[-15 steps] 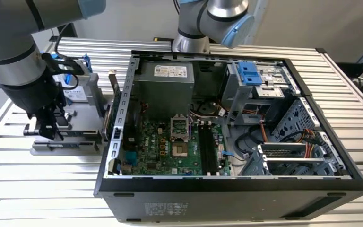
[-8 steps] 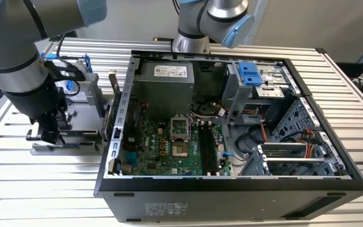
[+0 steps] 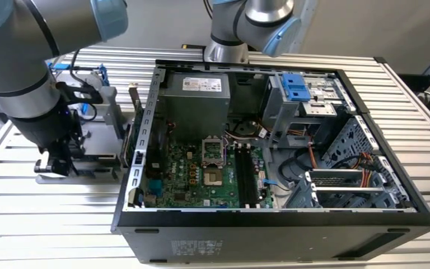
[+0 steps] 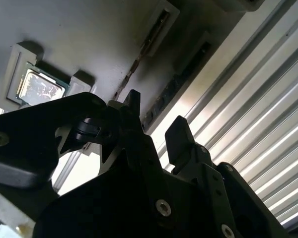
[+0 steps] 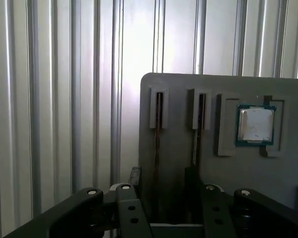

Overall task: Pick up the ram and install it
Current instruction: 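Pick up the ram and move it above insertion slot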

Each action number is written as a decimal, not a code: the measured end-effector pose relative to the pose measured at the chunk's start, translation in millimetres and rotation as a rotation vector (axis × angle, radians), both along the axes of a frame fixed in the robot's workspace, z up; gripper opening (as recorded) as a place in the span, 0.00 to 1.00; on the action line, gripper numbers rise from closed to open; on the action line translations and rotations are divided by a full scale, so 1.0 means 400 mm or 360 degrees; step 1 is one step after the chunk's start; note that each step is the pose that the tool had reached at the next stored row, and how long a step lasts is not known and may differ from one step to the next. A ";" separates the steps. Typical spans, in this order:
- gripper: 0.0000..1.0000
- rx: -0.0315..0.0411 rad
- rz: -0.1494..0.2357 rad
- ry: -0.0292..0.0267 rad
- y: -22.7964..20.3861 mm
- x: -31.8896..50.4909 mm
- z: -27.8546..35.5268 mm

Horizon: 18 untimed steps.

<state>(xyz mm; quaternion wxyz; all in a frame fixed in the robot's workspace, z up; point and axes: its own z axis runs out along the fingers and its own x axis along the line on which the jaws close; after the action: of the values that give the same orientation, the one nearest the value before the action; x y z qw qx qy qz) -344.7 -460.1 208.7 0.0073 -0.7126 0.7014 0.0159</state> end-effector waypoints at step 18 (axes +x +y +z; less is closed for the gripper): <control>1.00 0.0000 0.0072 -0.00006 0.006 0.000 -0.033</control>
<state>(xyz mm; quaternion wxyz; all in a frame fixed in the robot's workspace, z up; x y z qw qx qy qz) -344.6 -457.6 195.3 0.0071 -0.7283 0.6850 0.0160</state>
